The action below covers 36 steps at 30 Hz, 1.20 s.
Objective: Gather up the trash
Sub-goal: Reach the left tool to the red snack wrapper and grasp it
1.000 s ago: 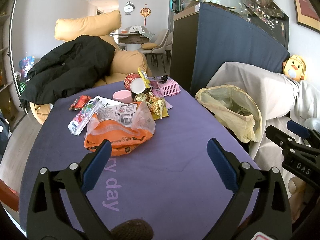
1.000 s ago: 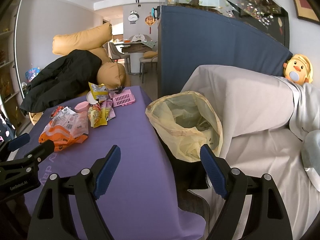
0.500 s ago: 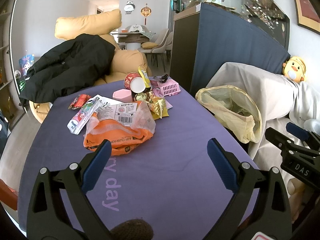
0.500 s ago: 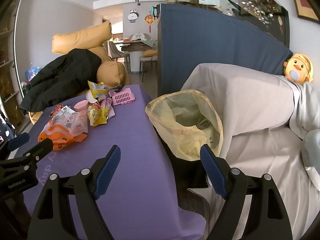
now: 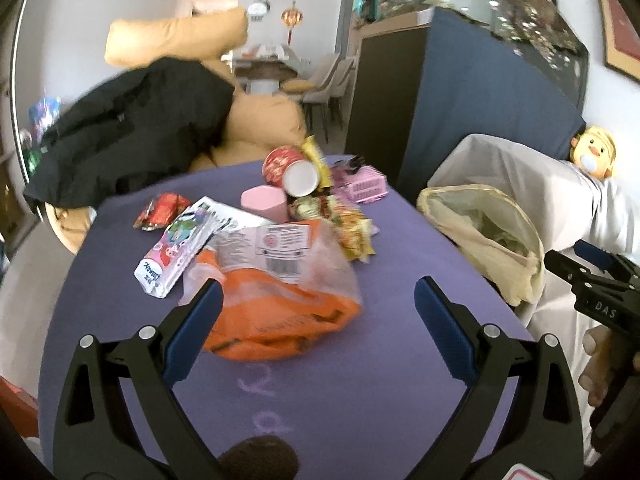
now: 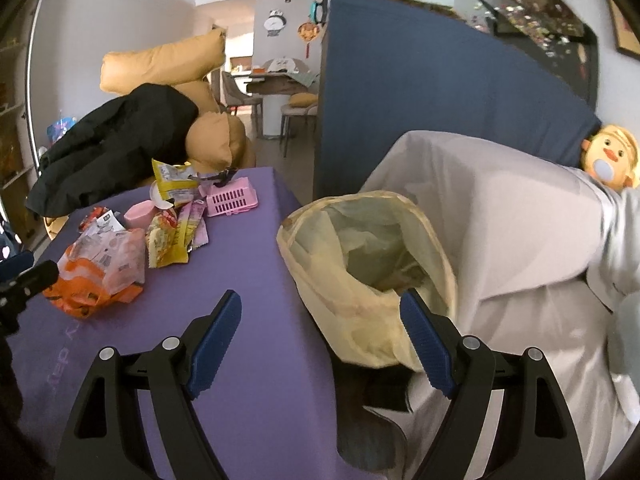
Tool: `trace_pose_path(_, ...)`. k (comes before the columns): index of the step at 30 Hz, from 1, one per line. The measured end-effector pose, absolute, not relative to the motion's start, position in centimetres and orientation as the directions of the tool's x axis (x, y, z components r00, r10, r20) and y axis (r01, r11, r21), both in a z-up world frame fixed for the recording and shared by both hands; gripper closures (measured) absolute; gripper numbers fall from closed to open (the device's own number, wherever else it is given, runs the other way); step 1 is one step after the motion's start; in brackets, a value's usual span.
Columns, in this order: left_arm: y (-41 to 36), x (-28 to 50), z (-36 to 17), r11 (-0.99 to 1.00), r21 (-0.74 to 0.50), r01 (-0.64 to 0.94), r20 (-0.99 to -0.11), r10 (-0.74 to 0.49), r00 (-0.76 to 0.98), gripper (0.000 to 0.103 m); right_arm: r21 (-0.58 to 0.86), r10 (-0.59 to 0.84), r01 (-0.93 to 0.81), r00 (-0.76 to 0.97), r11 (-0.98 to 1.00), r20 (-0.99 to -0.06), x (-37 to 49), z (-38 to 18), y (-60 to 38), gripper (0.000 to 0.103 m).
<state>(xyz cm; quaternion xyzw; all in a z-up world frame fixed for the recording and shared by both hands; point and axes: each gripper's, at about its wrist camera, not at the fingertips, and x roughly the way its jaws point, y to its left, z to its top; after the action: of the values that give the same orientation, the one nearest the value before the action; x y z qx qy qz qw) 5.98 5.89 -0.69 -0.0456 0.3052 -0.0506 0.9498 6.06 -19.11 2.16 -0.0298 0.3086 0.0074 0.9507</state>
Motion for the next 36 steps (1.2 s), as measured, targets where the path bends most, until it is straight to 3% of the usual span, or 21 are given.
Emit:
trace_pose_path(11, 21.1, 14.9, -1.7, 0.955, -0.276, -0.107, -0.610, -0.089, 0.787, 0.009, -0.159, 0.051, -0.178, 0.806, 0.971, -0.590, 12.9, 1.9, -14.3, 0.025)
trace_pose_path(15, 23.6, 19.2, -3.6, 0.975, -0.188, -0.119, -0.665, -0.037, 0.746, 0.010, -0.127, 0.093, -0.210, 0.793, 0.969, -0.602, 14.8, 1.4, -13.7, 0.025)
trace_pose_path(18, 24.8, 22.2, -5.4, 0.978, -0.181, -0.107, -0.699, -0.051, 0.713, 0.017, -0.107, 0.108, -0.223, 0.770, 0.969, -0.629, 16.4, 0.9, -13.6, 0.025)
trace_pose_path(23, 27.4, 26.5, -7.9, 0.945, -0.278, -0.172, -0.744, -0.098, 0.661, 0.024, -0.093, 0.120, -0.237, 0.746, 0.967, -0.655, 18.1, 0.2, -13.9, 0.025)
trace_pose_path(26, 27.5, 28.0, -8.9, 0.930, -0.324, -0.175, -0.756, -0.143, 0.638, 0.035, -0.093, 0.111, -0.230, 0.737, 0.969, -0.667, 18.8, -0.3, -14.3, 0.025)
trace_pose_path(28, 26.7, 28.1, -8.5, 0.933, -0.326, -0.151, -0.750, -0.159, 0.642, 0.053, -0.093, 0.106, -0.225, 0.731, 0.970, -0.674, 19.4, -0.6, -14.6, 0.025)
trace_pose_path(31, 25.2, 27.5, -7.8, 0.950, -0.288, -0.118, -0.746, -0.146, 0.649, 0.071, -0.090, 0.102, -0.220, 0.726, 0.971, -0.680, 20.2, -0.9, -14.8, 0.025)
trace_pose_path(36, 23.6, 24.8, -5.3, 0.948, -0.307, -0.087, -0.698, -0.162, 0.697, 0.073, -0.060, 0.139, -0.243, 0.721, 0.968, -0.679, 22.0, -0.3, -14.1, 0.025)
